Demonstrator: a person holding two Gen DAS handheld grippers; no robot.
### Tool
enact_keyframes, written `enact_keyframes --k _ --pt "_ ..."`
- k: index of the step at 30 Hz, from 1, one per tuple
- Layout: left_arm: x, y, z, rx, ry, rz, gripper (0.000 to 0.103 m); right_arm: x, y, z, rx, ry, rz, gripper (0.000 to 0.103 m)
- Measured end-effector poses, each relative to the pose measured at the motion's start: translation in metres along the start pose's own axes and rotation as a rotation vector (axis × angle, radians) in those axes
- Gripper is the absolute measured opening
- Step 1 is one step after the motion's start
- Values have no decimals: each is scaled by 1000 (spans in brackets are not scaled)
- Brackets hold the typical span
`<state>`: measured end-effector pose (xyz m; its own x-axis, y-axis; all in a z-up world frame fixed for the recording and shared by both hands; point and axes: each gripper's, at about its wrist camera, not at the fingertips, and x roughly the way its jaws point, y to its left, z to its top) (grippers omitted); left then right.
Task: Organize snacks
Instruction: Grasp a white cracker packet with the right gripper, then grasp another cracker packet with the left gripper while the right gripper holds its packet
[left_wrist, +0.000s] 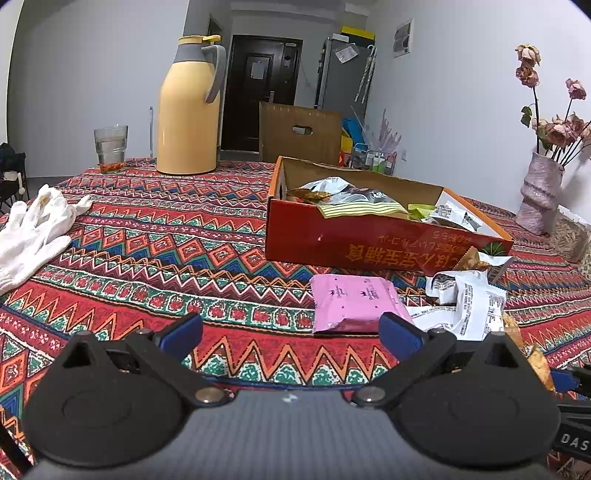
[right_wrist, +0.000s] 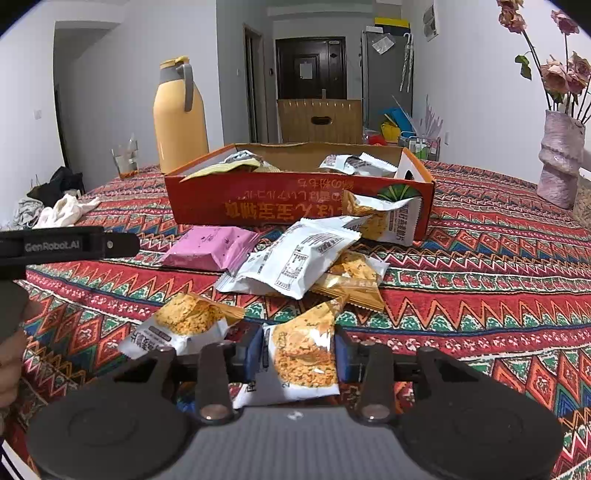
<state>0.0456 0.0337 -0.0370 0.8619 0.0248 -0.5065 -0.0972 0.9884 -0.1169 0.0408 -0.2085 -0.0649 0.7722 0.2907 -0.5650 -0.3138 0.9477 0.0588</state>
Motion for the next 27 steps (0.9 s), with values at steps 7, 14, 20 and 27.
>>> enact_keyframes --k 7,14,20,27 --pt "-11 -3 4 8 -17 16 103 -16 -10 -1 22 -52 19 31" --pt "-25 -11 6 19 -18 13 103 -25 -22 -4 55 -93 36 31" --pt "-35 -22 6 34 -4 -7 103 -33 -33 -8 79 -124 48 31" --pt "-29 -49 -5 84 61 -42 103 -38 -43 -15 102 -140 61 31"
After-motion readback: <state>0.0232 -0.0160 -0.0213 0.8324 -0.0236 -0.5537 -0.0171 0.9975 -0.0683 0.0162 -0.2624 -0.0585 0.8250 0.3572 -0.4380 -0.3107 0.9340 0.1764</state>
